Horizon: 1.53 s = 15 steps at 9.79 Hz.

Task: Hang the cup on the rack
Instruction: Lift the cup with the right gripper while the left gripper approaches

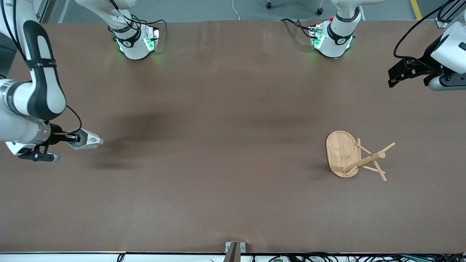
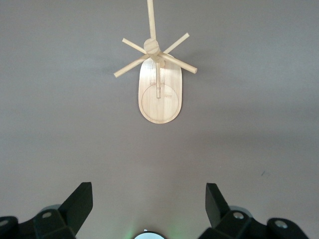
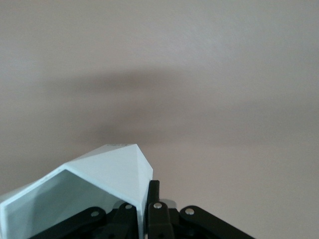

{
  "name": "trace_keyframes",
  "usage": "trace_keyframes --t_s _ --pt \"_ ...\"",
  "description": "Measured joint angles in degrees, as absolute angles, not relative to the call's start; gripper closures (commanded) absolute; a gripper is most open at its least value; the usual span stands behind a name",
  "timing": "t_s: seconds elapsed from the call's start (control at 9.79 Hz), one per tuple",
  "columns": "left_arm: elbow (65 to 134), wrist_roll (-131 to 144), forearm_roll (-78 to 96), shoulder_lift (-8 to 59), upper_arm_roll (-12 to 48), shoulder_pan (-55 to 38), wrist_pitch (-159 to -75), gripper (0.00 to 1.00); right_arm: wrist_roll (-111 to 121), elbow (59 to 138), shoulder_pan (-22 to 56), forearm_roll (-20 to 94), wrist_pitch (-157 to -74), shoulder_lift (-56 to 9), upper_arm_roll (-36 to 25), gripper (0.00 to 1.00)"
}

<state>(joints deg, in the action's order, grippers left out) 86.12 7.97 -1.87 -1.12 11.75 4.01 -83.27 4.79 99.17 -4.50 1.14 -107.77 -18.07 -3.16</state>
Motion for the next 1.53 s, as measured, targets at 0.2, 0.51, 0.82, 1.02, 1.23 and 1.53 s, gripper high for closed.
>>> trace_keyframes --t_s 0.2,0.51,0.82,1.02,1.23,1.53 --pt "86.47 8.14 -1.85 -1.1 11.7 4.15 -83.64 0.0 0.93 92.56 -4.04 1.93 -101.72 -16.74 3.38 0.99" --pt "86.69 7.49 1.75 -0.41 11.94 3.66 -84.35 0.0 -2.86 90.81 -3.32 18.22 -99.03 -16.59 8.48 0.99" --pt "86.24 3.25 7.63 2.25 14.71 -2.51 -89.24 0.0 3.37 92.64 -2.61 38.53 -96.71 -16.72 9.29 0.99" --pt "86.14 3.28 7.74 4.18 17.22 -10.65 -95.75 0.0 7.97 94.86 -1.99 48.31 -96.85 -16.9 11.26 1.0" --pt "86.13 1.97 7.74 6.79 17.82 -18.32 -103.37 0.0 11.82 98.4 -1.68 58.23 -98.81 -16.95 14.55 1.0" --pt "86.02 -1.41 6.75 8.93 17.96 -25.58 -109.31 0.0 16.45 103.41 -1.38 70.02 -100.41 -17.04 18.19 1.0"
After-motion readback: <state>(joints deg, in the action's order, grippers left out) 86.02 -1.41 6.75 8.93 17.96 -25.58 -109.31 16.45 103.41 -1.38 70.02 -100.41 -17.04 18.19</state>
